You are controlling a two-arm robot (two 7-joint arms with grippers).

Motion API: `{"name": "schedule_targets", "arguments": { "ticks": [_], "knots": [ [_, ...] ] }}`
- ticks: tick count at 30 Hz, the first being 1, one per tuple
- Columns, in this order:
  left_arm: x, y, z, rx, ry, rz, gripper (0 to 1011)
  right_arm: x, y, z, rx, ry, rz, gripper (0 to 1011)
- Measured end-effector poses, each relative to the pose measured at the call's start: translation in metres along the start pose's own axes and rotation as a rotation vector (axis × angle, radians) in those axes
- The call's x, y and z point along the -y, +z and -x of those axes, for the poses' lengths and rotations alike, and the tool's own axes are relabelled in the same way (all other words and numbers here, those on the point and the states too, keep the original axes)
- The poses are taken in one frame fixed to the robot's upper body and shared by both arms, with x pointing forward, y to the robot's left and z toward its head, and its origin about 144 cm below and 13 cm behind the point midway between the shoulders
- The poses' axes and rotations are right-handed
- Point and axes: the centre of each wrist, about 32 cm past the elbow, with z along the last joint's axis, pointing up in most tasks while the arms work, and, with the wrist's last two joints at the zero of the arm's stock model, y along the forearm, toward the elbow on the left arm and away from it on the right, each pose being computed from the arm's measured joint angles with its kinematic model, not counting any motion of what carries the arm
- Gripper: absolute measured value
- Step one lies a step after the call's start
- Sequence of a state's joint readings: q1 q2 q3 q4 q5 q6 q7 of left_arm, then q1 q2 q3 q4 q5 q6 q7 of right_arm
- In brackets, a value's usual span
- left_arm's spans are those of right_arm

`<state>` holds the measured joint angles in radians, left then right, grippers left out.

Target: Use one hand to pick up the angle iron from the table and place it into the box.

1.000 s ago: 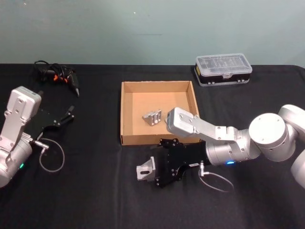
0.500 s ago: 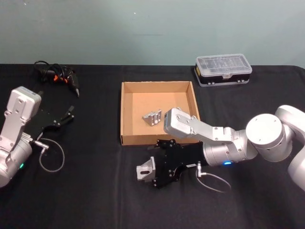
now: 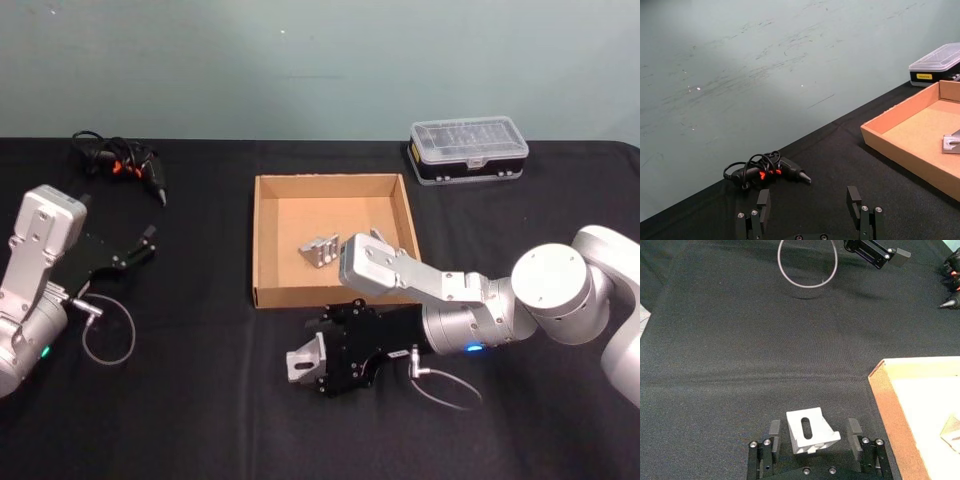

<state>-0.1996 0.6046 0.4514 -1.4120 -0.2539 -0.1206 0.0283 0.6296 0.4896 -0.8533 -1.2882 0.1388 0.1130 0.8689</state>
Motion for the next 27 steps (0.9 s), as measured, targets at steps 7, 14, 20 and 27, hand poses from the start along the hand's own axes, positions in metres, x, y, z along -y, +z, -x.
{"name": "schedule_targets", "arguments": {
  "ticks": [7, 14, 20, 27],
  "knots": [
    [0.000, 0.000, 0.000, 0.000, 0.000, 0.000, 1000, 0.000, 0.000, 0.001, 0.001, 0.002, 0.002, 650],
    [0.000, 0.000, 0.000, 0.000, 0.000, 0.000, 1000, 0.001, 0.000, 0.003, 0.007, 0.003, -0.002, 460],
    [0.000, 0.000, 0.000, 0.000, 0.000, 0.000, 1000, 0.005, 0.001, 0.007, 0.012, -0.004, -0.014, 460],
    [0.000, 0.000, 0.000, 0.000, 0.000, 0.000, 1000, 0.023, 0.010, 0.015, 0.016, -0.062, -0.070, 460]
  ]
}}
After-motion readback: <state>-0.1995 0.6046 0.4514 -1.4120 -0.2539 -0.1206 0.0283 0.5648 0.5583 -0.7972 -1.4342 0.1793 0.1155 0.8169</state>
